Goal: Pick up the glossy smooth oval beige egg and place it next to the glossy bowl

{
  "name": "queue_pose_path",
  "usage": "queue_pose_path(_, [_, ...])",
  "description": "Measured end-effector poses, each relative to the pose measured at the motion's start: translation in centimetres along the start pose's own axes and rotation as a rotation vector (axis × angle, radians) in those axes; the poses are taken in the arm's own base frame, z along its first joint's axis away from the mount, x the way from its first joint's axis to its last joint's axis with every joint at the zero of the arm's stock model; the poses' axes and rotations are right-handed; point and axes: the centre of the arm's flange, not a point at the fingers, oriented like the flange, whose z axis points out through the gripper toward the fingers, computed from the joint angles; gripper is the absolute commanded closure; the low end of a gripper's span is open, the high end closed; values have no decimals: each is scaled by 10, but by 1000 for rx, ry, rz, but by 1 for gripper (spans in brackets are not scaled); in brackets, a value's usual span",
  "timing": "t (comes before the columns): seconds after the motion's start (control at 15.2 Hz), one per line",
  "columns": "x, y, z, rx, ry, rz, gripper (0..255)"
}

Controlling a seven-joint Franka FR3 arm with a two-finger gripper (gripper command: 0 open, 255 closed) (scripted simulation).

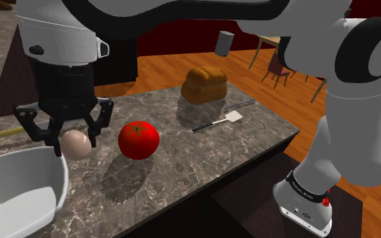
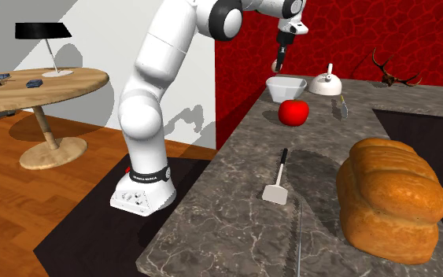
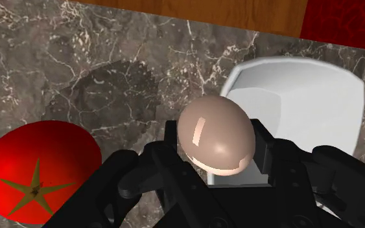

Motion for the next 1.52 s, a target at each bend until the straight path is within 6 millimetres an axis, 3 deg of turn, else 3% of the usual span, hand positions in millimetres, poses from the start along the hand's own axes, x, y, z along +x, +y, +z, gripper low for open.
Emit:
queue_pose_path(0.2, [3,-13,14,-2,0,4,255])
queue_pose_path(1.19, [13,1,91,-2,1,4,255])
queue_pose_path(1.52, [14,-2,102,19,20,-1,255])
